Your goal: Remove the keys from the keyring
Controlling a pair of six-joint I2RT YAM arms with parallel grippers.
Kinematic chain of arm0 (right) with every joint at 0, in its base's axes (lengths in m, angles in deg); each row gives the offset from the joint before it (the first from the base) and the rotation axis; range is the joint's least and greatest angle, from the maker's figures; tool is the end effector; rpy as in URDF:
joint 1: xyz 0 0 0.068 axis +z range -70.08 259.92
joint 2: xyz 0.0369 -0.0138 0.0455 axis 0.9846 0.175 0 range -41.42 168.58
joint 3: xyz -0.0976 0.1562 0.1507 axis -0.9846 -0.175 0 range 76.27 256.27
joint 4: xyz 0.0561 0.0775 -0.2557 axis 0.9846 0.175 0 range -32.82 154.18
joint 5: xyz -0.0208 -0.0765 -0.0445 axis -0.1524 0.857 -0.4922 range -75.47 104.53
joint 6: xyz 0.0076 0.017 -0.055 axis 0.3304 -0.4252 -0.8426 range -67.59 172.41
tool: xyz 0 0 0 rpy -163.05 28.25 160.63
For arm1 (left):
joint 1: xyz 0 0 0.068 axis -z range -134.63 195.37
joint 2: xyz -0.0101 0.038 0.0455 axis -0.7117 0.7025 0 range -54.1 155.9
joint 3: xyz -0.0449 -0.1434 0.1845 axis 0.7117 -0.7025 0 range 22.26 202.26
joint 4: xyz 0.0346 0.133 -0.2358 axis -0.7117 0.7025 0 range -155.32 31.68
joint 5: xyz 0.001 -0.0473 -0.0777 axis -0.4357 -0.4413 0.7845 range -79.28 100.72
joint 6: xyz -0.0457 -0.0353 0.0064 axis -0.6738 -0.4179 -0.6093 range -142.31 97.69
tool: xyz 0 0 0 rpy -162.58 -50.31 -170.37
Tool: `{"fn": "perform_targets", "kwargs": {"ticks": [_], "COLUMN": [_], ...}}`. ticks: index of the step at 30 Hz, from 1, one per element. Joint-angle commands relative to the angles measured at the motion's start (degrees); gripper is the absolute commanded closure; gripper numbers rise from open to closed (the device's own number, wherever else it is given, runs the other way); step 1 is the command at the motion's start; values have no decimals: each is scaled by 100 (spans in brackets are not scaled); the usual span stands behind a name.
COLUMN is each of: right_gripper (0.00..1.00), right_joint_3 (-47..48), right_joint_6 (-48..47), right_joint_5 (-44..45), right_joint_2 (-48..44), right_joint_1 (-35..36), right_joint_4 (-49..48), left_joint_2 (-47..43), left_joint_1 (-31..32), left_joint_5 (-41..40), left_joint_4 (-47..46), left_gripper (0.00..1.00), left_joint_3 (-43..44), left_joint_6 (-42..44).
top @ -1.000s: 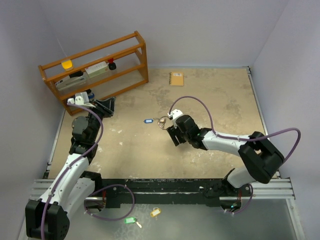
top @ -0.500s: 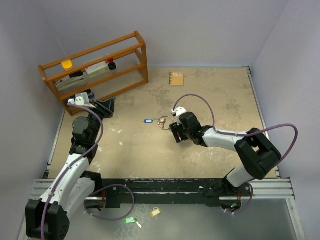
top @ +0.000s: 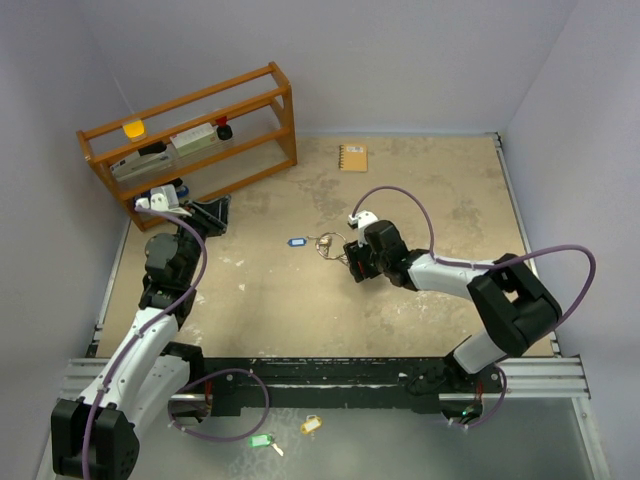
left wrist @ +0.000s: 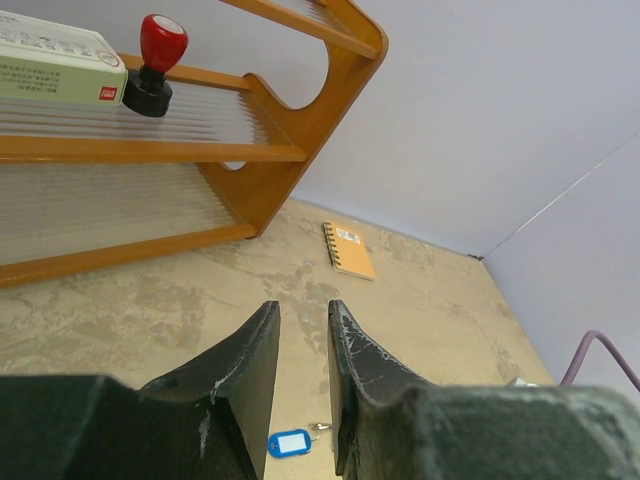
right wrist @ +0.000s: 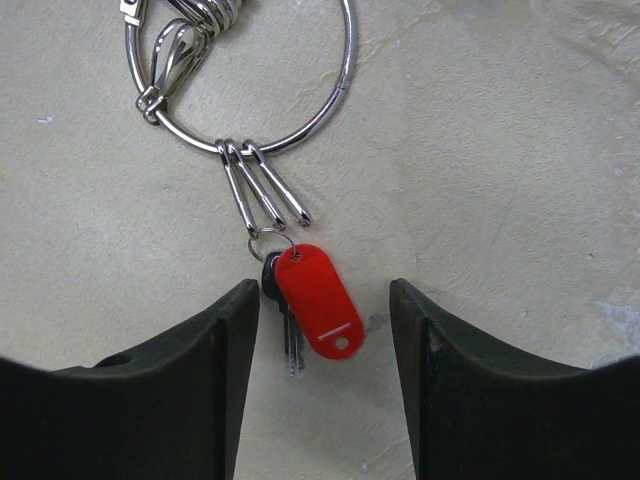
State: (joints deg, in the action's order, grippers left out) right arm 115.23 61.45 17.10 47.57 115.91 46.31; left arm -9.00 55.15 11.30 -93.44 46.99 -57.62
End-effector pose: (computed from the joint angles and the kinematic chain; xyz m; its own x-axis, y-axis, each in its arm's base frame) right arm 0.2574 0.1848 0.1096 -0.5924 -0.2363 -0.7702 -0.4717 0.8767 0.0938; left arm 0.2323 -0.0405 0.2572 0.0047 -0.5872 -0.8094 0.2236 0.7895 -0.5715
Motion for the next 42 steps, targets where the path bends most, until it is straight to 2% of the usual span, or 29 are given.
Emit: {"fn": "perform_targets", "kwargs": {"ticks": [1,11,30,35,40,42], "right_gripper": [45,54,56,73,99,100], "right_joint_3": [-62,120,555,705,795,849], "right_joint_6": [129,159,194,232,230,205], "right_joint_5": [-196,68,-111,-96,10,66], "right_joint_2": [110,244,825,1054,1094,1029], "right_joint_1": [7,152,304,300,309,321], "right_joint_4": [1,636,485,556,613,670], "left_joint_2": [-41,-121,-140,-142,-157,-147], "left_joint_1": [-11,-11,-10,-11,-11,-11], "left_joint_5": [-101,-209,-299,-322,-364,-374], "left_joint_4": [-219,-165,-137,-122,-101,-112], "left_gripper": [77,77,77,77,77,77], "left_joint_3": [-12,-20,-27,-27,-30,-28], "left_joint_6": [112,132,137,149,156,156]}}
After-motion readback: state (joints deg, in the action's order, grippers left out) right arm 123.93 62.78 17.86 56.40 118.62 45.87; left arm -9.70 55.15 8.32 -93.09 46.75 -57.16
